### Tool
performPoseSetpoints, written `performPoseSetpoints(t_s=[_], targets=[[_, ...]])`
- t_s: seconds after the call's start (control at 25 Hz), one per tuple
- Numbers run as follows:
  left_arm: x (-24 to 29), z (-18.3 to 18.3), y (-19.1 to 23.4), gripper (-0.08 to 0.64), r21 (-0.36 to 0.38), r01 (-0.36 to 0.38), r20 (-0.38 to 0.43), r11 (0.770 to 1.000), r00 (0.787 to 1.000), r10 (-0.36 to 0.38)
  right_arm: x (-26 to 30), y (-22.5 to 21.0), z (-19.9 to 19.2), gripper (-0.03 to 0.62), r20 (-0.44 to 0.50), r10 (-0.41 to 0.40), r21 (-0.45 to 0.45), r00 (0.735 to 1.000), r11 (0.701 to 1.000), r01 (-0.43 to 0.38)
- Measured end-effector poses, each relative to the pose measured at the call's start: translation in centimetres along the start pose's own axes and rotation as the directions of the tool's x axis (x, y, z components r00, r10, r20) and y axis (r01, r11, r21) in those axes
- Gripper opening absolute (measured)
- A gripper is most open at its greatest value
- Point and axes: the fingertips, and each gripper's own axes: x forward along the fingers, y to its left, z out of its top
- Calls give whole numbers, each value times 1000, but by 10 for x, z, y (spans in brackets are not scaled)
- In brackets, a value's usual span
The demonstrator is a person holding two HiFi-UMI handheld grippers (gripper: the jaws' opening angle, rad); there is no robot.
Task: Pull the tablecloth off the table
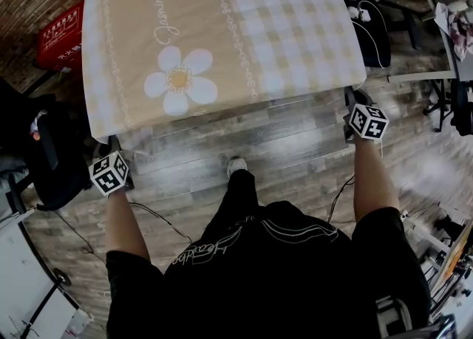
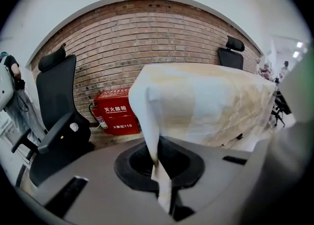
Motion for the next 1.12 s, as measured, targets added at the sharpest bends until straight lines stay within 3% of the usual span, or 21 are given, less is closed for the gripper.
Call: performPoseSetpoints(t_s=[0.6,1.12], targets=[[-51,21,-6,6,-89,-37,24,995,999,39,-43,11,25,-3,98,48,66,994,996,-55],[-91,42,-10,6,-110,-32,42,993,998,36,-83,23,46,-3,146,73,85,987,993,-86]])
